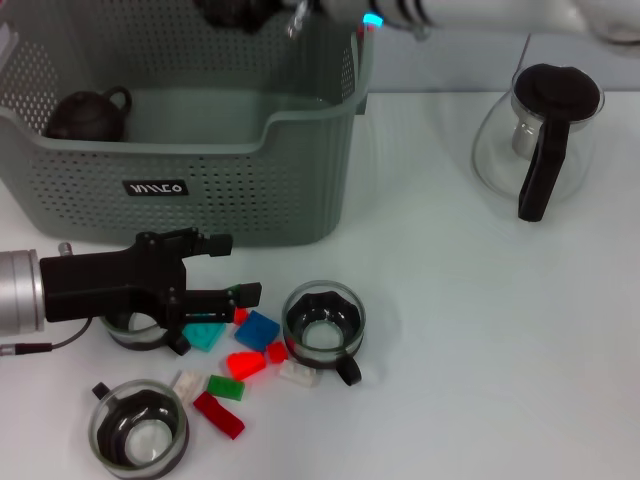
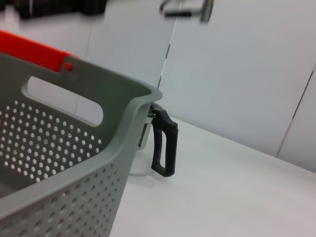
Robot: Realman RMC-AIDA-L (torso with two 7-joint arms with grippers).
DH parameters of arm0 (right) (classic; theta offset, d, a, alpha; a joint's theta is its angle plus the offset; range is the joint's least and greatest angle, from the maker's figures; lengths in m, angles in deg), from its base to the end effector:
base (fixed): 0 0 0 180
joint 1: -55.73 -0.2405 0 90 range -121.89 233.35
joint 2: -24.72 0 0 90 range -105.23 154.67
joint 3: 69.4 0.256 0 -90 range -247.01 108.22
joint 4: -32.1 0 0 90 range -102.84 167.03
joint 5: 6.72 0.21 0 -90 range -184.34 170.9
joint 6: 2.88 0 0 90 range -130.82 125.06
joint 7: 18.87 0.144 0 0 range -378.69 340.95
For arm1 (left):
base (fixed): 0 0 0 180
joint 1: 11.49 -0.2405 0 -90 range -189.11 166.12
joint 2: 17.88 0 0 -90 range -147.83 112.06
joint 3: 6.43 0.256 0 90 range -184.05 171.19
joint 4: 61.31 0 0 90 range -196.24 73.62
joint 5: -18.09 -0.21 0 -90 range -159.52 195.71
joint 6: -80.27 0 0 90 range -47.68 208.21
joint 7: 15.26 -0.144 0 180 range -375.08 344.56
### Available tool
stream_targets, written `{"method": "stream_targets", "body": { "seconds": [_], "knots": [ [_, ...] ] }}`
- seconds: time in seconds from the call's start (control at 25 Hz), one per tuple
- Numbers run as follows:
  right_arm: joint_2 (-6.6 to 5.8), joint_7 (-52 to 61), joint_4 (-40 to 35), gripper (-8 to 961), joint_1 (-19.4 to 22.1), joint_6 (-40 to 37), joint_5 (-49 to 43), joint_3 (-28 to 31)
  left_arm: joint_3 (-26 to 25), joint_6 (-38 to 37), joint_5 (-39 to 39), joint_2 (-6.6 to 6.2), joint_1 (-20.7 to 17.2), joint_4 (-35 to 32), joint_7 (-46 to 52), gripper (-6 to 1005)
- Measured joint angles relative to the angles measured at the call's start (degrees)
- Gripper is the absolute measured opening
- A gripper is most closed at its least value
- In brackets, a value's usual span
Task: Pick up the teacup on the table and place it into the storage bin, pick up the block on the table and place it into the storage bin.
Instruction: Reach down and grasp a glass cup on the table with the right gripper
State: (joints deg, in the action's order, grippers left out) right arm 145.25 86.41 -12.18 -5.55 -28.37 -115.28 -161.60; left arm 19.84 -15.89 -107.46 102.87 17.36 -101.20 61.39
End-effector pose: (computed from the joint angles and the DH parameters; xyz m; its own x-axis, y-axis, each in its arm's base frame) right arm 0.0023 0.4638 -0.0781 0.9677 0.1337 -0.2137 -0.0323 -0.7750 -0.6312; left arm -0.2832 0.3060 0.0086 0.7773 0.3684 0.5100 0.4940 -0.8594 -0.1321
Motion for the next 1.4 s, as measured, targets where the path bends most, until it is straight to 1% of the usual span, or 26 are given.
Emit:
{"method": "stream_targets", "body": {
  "seconds": [0.08, 0.16, 0.28, 0.44, 0.6, 0.68, 0.76, 0.84, 0.96, 1.2, 1.4],
  "knots": [
    [-0.04, 0.5, -6.62, 708, 3.53, -3.68, -0.01, 2.19, 0.0, -0.13, -0.01, 0.0, -0.01, -0.09, 0.03, 861],
    [-0.16, 1.21, -12.79, 707, 7.09, -9.06, -0.03, 3.8, 0.01, -0.47, -0.02, 0.0, -0.02, -0.14, 0.0, 861],
    [-0.35, 2.38, -21.02, 705, 12.13, -20.68, -0.34, 6.0, 0.02, -0.81, -0.27, -0.03, -0.03, -0.26, -0.17, 861],
    [-0.54, 3.38, -27.64, 703, 17.33, -39.52, -0.62, 11.05, 0.01, -0.81, -0.53, -0.34, -0.03, -0.37, -0.24, 861],
    [-0.88, 4.14, -31.37, 702, 20.37, -56.43, -1.53, 16.6, 0.01, -0.81, -0.57, -0.49, -0.03, -0.65, -0.26, 861],
    [-1.26, 5.13, -32.22, 697, 20.73, -63.84, -4.04, 19.05, 0.01, -0.8, -0.57, -0.53, 0.04, -0.68, -0.31, 861],
    [-1.41, 5.77, -32.19, 693, 20.51, -69.59, -8.54, 20.73, 0.01, -0.8, -0.57, -0.57, 0.27, -0.68, -0.34, 861],
    [-1.27, 6.28, -31.9, 692, 20.29, -72.23, -13.17, 21.32, 0.03, -0.79, -0.57, -0.6, 0.39, -0.68, -0.34, 861],
    [-0.54, 7.32, -30.71, 692, 20.23, -71.84, -18.42, 21.35, 0.07, -0.78, -0.57, -0.61, 0.41, -0.68, -0.36, 861],
    [-0.39, 10.2, -25.43, 690, 18.67, -70.55, -20.99, 20.85, 0.1, -0.78, -0.56, -0.61, 0.41, -0.64, -0.37, 861],
    [-0.38, 15.58, -20.41, 689, 16.58, -65.62, -24.17, 18.75, 0.1, -0.71, -0.53, -0.61, 0.42, -0.63, -0.41, 861]
  ]
}}
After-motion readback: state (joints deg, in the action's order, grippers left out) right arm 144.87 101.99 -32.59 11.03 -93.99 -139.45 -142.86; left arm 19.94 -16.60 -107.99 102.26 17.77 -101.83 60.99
